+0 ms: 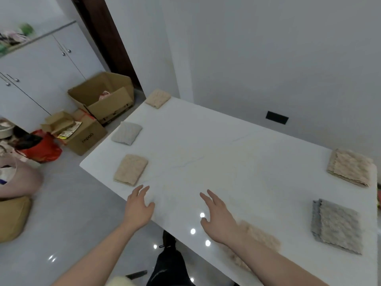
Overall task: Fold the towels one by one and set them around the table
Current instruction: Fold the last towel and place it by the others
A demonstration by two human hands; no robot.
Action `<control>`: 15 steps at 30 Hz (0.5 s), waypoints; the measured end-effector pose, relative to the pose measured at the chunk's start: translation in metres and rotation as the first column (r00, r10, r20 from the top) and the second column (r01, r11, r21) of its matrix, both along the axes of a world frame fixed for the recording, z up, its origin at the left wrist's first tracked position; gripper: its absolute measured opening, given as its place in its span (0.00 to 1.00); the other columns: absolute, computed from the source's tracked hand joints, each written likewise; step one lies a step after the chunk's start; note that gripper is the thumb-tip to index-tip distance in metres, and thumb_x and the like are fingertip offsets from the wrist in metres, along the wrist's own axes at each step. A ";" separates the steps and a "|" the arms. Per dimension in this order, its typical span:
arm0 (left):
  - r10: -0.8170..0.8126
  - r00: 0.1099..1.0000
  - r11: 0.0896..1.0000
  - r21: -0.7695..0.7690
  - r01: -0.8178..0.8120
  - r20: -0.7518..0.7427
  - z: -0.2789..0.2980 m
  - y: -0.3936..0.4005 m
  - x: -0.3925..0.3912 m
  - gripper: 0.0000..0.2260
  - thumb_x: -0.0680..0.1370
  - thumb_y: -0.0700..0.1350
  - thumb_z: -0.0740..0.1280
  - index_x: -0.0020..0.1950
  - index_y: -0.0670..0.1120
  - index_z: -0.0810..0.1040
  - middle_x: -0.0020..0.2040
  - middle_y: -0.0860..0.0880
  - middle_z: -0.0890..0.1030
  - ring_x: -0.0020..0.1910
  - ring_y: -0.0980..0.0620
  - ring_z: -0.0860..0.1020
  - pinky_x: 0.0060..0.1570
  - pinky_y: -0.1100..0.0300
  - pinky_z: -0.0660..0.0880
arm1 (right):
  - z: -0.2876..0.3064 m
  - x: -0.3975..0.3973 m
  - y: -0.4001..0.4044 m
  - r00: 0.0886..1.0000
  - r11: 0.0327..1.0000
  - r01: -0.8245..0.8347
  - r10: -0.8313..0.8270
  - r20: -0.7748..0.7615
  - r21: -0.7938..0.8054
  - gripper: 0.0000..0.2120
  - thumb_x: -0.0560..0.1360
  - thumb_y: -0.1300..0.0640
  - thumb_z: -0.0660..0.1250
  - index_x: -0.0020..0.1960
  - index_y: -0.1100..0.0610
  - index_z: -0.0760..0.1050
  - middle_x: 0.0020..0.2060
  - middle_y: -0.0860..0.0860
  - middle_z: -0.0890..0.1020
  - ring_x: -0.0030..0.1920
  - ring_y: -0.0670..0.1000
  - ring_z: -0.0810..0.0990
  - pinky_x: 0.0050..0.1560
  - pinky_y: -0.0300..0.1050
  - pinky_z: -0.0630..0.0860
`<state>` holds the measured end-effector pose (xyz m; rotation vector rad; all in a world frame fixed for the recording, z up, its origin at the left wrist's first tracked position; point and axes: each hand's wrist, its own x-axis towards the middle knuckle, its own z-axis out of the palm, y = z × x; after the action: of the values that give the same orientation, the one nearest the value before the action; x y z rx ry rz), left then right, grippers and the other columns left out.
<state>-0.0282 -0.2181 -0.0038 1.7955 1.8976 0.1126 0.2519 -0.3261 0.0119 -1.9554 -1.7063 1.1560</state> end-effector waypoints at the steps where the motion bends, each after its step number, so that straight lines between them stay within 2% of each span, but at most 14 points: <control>1: 0.032 0.999 0.999 -0.008 -0.032 0.003 -0.003 0.019 -0.013 0.29 0.78 0.43 0.69 0.78 0.45 0.68 0.79 0.44 0.63 0.76 0.41 0.64 0.75 0.49 0.60 | 0.001 -0.012 0.016 1.000 1.000 0.003 -0.003 -0.008 0.007 0.36 0.79 0.54 0.61 0.82 0.43 0.51 0.82 0.41 0.48 0.81 0.48 0.53 0.74 0.42 0.63; 5: 0.100 0.995 0.993 -0.070 -0.100 -0.003 -0.024 0.106 -0.066 0.28 0.78 0.45 0.69 0.78 0.46 0.68 0.78 0.43 0.65 0.73 0.38 0.66 0.73 0.47 0.65 | -0.011 -0.065 0.083 0.998 0.999 0.050 -0.051 -0.040 -0.017 0.35 0.78 0.54 0.62 0.82 0.43 0.53 0.82 0.41 0.50 0.78 0.48 0.60 0.69 0.39 0.65; 10: 0.102 0.994 0.967 -0.231 -0.110 -0.045 -0.047 0.194 -0.118 0.30 0.77 0.48 0.66 0.79 0.50 0.65 0.77 0.46 0.63 0.73 0.38 0.66 0.70 0.46 0.69 | -0.031 -0.132 0.148 0.983 0.972 0.164 -0.175 -0.048 -0.168 0.34 0.78 0.54 0.63 0.82 0.46 0.55 0.82 0.44 0.51 0.78 0.49 0.63 0.70 0.41 0.67; 13: 0.069 0.996 0.948 -0.309 -0.082 -0.051 -0.058 0.229 -0.135 0.32 0.75 0.51 0.65 0.79 0.50 0.64 0.73 0.43 0.69 0.70 0.38 0.69 0.68 0.46 0.70 | -0.033 -0.164 0.168 0.977 0.956 0.193 -0.207 -0.040 -0.222 0.34 0.78 0.53 0.64 0.81 0.46 0.57 0.81 0.43 0.52 0.74 0.48 0.69 0.67 0.41 0.69; 15: 0.056 0.997 0.938 -0.341 -0.067 -0.044 -0.064 0.243 -0.138 0.31 0.75 0.53 0.66 0.78 0.50 0.64 0.69 0.43 0.72 0.67 0.39 0.72 0.66 0.47 0.71 | -0.033 -0.177 0.176 0.967 0.943 0.232 -0.250 -0.048 -0.238 0.32 0.77 0.53 0.64 0.80 0.46 0.59 0.80 0.42 0.54 0.68 0.45 0.74 0.64 0.40 0.72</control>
<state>-0.1665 0.0249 -0.0683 1.5120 1.8624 -0.2161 0.0751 -0.1497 -0.0207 -2.1502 -1.2964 1.3664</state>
